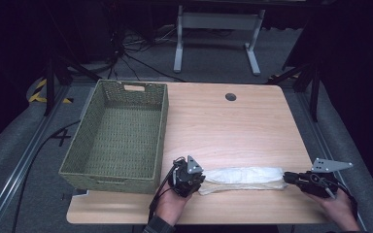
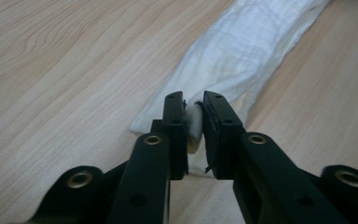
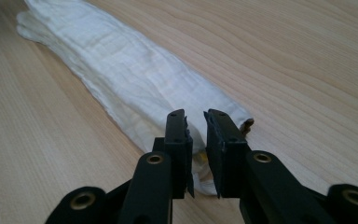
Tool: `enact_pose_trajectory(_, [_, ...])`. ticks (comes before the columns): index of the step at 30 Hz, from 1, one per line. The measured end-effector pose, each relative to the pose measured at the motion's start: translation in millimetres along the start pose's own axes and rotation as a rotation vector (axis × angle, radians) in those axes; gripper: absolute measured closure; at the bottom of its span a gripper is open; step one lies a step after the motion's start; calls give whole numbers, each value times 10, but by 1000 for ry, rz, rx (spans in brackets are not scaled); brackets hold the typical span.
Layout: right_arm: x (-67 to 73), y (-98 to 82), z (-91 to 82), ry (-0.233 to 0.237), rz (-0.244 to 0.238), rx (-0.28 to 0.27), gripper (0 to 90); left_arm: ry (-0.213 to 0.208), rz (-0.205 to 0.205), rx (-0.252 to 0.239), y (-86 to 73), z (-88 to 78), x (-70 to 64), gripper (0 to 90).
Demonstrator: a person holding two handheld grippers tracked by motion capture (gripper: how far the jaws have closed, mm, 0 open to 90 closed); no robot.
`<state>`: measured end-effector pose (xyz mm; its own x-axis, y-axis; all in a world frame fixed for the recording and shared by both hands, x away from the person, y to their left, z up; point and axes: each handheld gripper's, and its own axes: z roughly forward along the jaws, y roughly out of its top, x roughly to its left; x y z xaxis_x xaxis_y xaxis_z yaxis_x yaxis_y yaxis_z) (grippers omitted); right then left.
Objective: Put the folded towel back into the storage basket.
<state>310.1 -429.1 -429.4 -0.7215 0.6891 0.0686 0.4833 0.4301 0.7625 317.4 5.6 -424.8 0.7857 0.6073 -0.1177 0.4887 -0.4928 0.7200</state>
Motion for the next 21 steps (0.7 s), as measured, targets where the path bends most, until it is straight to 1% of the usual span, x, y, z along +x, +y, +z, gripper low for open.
enact_pose_trajectory(1, [6, 5, -18, -1, -3, -8, 774, -5, 1, -20, 9, -22, -2, 773])
enact_pose_trajectory(2, [11, 15, -34, -2, -2, -21, 778, -7, -3, -29, 22, -47, -4, 767])
enact_pose_trajectory(3, [17, 28, -49, 1, -3, -32, 785, -11, -9, -35, 40, -60, -3, 768])
enact_pose_trajectory(6, [30, 66, -55, 1, 1, -53, 816, -16, -10, -51, 102, -67, 13, 773])
enact_pose_trajectory(8, [38, 85, -32, 6, -6, -37, 858, -33, -1, -39, 139, -29, 35, 796])
enact_pose_trajectory(9, [43, 83, -11, 11, -4, -29, 868, -41, -9, -33, 144, 14, 43, 804])
enact_pose_trajectory(10, [65, 74, 51, 21, -2, -9, 889, -61, -5, -2, 148, 112, 69, 826])
enact_pose_trajectory(11, [73, 71, 81, 25, -7, 5, 891, -69, -3, 17, 147, 166, 82, 830])
enact_pose_trajectory(12, [73, 71, 81, 25, -7, 5, 891, -69, -3, 17, 147, 166, 82, 836])
enact_pose_trajectory(13, [87, 58, 141, 31, -13, 31, 893, -92, 0, 58, 124, 278, 95, 844])
enact_pose_trajectory(14, [87, 58, 141, 31, -13, 31, 893, -92, 0, 58, 124, 278, 95, 844])
enact_pose_trajectory(15, [91, 48, 168, 33, -15, 43, 894, -98, 1, 89, 98, 338, 97, 844])
enact_pose_trajectory(16, [92, 31, 200, 34, -17, 67, 894, -108, 0, 116, 75, 374, 90, 849])
enact_pose_trajectory(17, [90, 15, 224, 34, -17, 86, 895, -108, 3, 140, 50, 400, 83, 850])
enact_pose_trajectory(19, [82, -14, 256, 34, -20, 118, 896, -115, 19, 166, 1, 424, 90, 862])
enact_pose_trajectory(20, [78, -31, 273, 27, -27, 139, 897, -116, 10, 156, -14, 420, 94, 876])
enact_pose_trajectory(21, [73, -37, 276, 24, -30, 141, 898, -109, 24, 166, -22, 402, 108, 892])
